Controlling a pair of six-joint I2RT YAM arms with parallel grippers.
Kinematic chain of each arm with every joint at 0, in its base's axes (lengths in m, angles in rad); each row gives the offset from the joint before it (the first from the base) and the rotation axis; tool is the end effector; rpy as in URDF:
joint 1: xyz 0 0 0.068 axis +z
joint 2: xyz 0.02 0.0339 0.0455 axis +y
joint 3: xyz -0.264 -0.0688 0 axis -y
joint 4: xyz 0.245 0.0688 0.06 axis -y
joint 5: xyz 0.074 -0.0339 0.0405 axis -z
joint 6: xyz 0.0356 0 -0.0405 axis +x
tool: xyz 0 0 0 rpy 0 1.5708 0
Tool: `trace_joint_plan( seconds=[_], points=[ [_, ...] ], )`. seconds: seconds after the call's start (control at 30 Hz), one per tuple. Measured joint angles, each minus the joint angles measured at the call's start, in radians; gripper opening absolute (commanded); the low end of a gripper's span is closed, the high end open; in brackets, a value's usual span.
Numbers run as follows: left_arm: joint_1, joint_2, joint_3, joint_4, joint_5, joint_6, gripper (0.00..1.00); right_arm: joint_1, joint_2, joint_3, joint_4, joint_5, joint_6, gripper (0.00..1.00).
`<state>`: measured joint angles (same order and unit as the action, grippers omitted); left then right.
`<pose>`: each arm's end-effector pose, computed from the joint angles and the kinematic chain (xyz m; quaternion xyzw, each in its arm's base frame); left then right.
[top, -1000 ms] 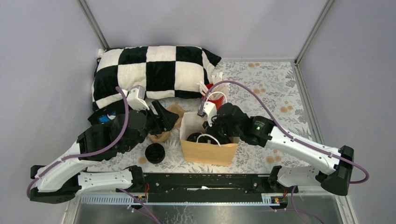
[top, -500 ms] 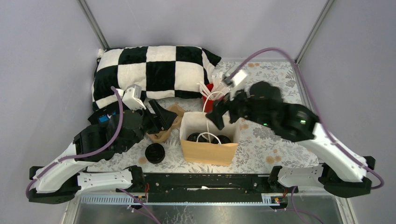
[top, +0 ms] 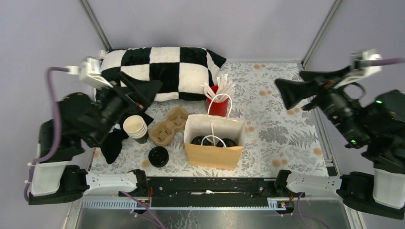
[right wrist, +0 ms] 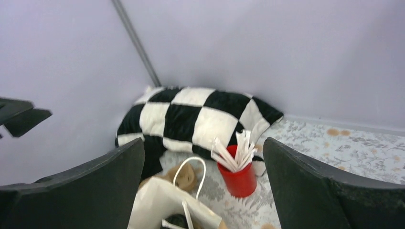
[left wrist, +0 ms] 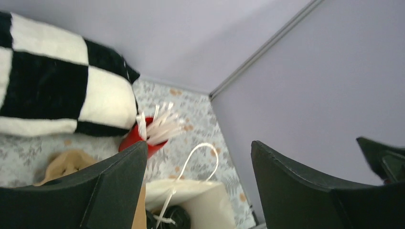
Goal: Pack the takeout coffee
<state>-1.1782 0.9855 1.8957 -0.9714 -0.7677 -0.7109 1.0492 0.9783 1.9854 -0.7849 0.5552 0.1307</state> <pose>0.0521 -0.0613 0.5577 -0.0932 0.7165 -0.3548 0.5934 0.0434 0.0379 0.5946 -0.0743 0.6331 0.2757 0.7194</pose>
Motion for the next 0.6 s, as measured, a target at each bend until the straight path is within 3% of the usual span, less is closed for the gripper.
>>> trace_joint_plan(
  seconds=[0.17,0.53,0.6],
  points=[
    [0.0,-0.011,0.119,0.059,-0.051,0.113,0.85,0.0,-0.061,0.028,0.065,0.121,0.0,1.0],
    [0.0,-0.031,0.161,0.118,-0.121,0.254,0.88,0.0,-0.068,0.032,0.1,0.244,0.001,1.0],
    [0.0,-0.031,0.168,0.121,-0.129,0.267,0.98,0.0,-0.068,0.019,0.103,0.249,-0.002,1.0]
  ],
)
